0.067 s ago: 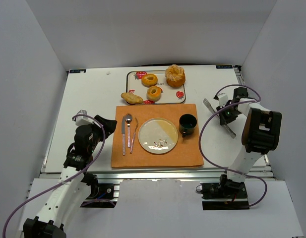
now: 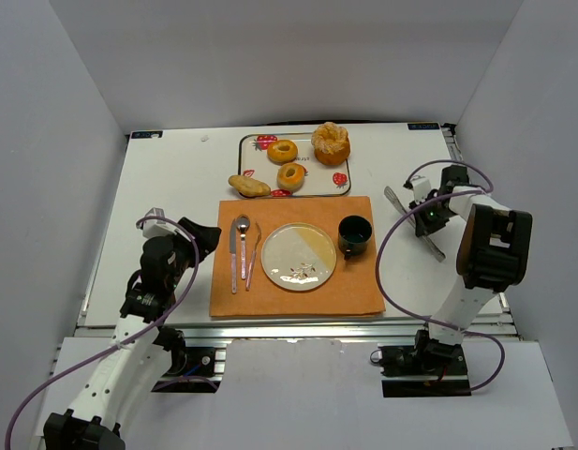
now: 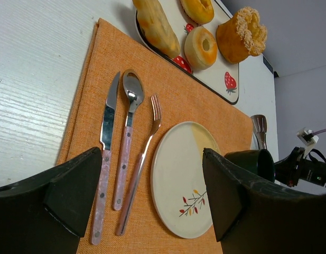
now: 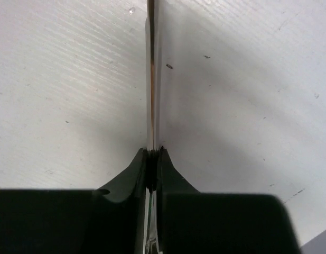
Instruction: Place the bread
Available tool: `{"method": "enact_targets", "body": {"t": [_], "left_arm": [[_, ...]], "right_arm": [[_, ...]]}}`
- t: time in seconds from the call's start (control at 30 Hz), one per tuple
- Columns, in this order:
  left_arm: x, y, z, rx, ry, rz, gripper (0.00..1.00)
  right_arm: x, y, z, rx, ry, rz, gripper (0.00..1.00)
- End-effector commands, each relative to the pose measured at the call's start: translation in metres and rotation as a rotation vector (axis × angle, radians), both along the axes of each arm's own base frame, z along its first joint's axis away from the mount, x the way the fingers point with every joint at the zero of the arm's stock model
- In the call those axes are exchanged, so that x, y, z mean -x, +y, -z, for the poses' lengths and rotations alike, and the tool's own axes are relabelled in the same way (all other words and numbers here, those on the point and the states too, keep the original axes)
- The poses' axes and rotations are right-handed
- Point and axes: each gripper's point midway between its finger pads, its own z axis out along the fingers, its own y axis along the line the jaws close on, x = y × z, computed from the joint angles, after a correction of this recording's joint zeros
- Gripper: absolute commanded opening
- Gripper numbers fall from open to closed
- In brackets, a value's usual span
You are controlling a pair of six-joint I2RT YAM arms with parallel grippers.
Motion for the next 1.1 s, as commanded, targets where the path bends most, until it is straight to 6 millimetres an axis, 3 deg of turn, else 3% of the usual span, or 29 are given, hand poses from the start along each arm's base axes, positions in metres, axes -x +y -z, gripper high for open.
{"method": "enact_targets", "body": {"t": [0.0, 0.03, 0.07, 0.1, 0.13, 0.17, 0.33, 0.37, 0.4, 0.43, 0.53, 0.7, 0.73, 0.8, 1.07], "left_arm": [[-0.003, 0.001, -0.012, 0.001, -0.03, -0.006, 0.86], [-0.005, 0.001, -0.014, 0.004, -0.034, -0.006, 0.86], [-0.008, -0.001, -0.019, 0.015, -0.046, -0.004, 0.86], [-0.009, -0.001, -0.021, 0.017, -0.052, -0.004, 0.86], [-0.011, -0.002, -0.023, 0.017, -0.055, -0.004, 0.86], [-0.012, -0.002, -0.024, 0.018, -0.055, -0.003, 0.86], [-0.013, -0.002, -0.028, 0.015, -0.055, -0.003, 0.86], [-0.013, -0.002, -0.029, 0.013, -0.055, -0.003, 0.86], [-0.013, -0.002, -0.03, 0.013, -0.056, -0.004, 0.86], [-0.013, -0.001, -0.031, 0.012, -0.059, -0.009, 0.86], [-0.012, 0.0, -0.032, 0.018, -0.058, -0.015, 0.86], [-0.011, 0.003, -0.034, 0.027, -0.063, -0.034, 0.86], [-0.01, 0.003, -0.033, 0.027, -0.058, -0.036, 0.86], [-0.01, 0.004, -0.033, 0.025, -0.057, -0.04, 0.86], [-0.011, 0.005, -0.029, 0.033, -0.056, -0.05, 0.86]], "right_arm": [[0.002, 0.014, -0.027, -0.08, -0.03, -0.011, 0.0], [-0.01, 0.025, -0.057, -0.131, -0.092, -0.03, 0.0], [-0.036, 0.071, -0.137, -0.25, -0.255, -0.154, 0.02], [-0.037, 0.094, -0.149, -0.25, -0.272, -0.21, 0.04], [-0.046, 0.103, -0.171, -0.236, -0.325, -0.228, 0.09], [-0.049, 0.133, -0.191, -0.246, -0.369, -0.287, 0.12], [-0.062, 0.209, -0.239, -0.27, -0.49, -0.409, 0.19], [-0.067, 0.219, -0.235, -0.269, -0.48, -0.421, 0.21], [-0.073, 0.23, -0.25, -0.269, -0.515, -0.435, 0.22], [-0.076, 0.247, -0.24, -0.264, -0.493, -0.452, 0.23], [-0.091, 0.277, -0.237, -0.22, -0.512, -0.462, 0.24], [-0.116, 0.309, -0.23, -0.177, -0.558, -0.46, 0.3], [-0.119, 0.317, -0.221, -0.168, -0.548, -0.465, 0.33], [-0.126, 0.324, -0.229, -0.169, -0.582, -0.468, 0.35], [-0.135, 0.334, -0.212, -0.161, -0.578, -0.475, 0.42]]}}
